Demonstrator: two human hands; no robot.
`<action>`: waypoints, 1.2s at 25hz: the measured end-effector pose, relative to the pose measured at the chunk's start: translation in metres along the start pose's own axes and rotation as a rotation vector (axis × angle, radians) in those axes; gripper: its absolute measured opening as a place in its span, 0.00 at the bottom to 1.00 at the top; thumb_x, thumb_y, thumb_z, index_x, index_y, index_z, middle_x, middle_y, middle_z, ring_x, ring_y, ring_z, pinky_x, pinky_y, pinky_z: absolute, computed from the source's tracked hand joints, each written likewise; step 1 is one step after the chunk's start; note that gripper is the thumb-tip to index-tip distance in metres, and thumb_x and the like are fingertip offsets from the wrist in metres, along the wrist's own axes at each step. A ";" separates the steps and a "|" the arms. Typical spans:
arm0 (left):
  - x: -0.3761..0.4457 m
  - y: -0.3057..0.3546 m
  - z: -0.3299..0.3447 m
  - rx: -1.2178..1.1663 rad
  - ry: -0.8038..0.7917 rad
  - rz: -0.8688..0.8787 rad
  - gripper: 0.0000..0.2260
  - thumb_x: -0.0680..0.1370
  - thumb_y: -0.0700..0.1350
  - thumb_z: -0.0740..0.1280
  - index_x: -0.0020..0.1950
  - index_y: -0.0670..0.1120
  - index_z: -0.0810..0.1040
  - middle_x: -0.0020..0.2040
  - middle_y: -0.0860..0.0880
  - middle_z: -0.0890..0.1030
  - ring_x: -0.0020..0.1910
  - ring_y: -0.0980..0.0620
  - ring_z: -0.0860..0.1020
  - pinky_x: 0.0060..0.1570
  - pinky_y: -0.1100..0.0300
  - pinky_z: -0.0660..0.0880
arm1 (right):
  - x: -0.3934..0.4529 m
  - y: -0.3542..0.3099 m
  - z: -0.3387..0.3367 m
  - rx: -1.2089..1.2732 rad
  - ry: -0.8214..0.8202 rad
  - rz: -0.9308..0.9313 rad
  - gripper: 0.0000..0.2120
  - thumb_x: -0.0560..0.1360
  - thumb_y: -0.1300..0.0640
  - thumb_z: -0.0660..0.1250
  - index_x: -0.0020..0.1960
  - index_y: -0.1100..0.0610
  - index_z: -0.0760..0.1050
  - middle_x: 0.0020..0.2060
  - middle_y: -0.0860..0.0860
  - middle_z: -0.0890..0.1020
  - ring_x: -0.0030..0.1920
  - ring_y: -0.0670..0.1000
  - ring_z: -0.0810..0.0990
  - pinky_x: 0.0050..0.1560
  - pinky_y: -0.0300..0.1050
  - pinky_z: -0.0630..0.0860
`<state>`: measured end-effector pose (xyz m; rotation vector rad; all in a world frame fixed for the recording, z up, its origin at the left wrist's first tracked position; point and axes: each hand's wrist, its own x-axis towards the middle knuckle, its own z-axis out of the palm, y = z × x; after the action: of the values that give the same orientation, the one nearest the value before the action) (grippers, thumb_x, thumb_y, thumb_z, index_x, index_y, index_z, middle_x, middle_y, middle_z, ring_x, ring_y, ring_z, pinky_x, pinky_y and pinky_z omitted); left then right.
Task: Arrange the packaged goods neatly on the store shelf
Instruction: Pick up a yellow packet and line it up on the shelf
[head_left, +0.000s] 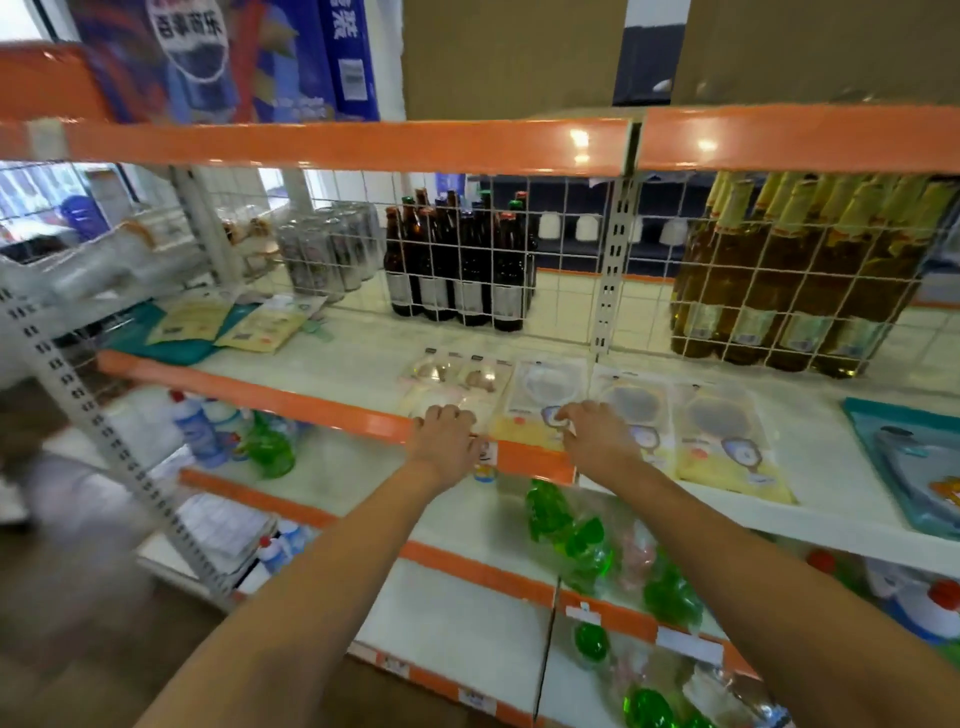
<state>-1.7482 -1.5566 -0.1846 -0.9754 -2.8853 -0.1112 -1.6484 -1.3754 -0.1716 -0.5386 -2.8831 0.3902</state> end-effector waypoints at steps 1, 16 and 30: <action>-0.003 -0.012 -0.006 -0.007 -0.004 -0.026 0.18 0.81 0.53 0.55 0.69 0.47 0.67 0.67 0.46 0.69 0.67 0.46 0.65 0.64 0.52 0.64 | 0.005 -0.014 0.003 0.002 -0.008 -0.042 0.18 0.78 0.60 0.57 0.67 0.53 0.69 0.64 0.54 0.72 0.64 0.55 0.69 0.63 0.48 0.68; -0.041 -0.252 -0.047 -0.062 -0.031 -0.422 0.21 0.80 0.56 0.55 0.69 0.47 0.67 0.68 0.45 0.68 0.67 0.43 0.66 0.64 0.46 0.66 | 0.099 -0.249 0.071 0.100 -0.160 -0.369 0.19 0.79 0.54 0.58 0.69 0.54 0.66 0.68 0.53 0.68 0.68 0.54 0.67 0.67 0.48 0.65; -0.027 -0.418 -0.043 -0.111 -0.068 -0.536 0.19 0.81 0.54 0.56 0.67 0.45 0.69 0.65 0.44 0.72 0.64 0.44 0.70 0.60 0.52 0.68 | 0.184 -0.403 0.152 0.102 -0.234 -0.374 0.19 0.79 0.50 0.58 0.68 0.54 0.69 0.64 0.55 0.72 0.65 0.56 0.70 0.62 0.49 0.68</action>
<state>-1.9782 -1.9091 -0.1615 -0.1942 -3.1505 -0.2801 -1.9837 -1.7027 -0.1756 0.0712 -3.0692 0.5648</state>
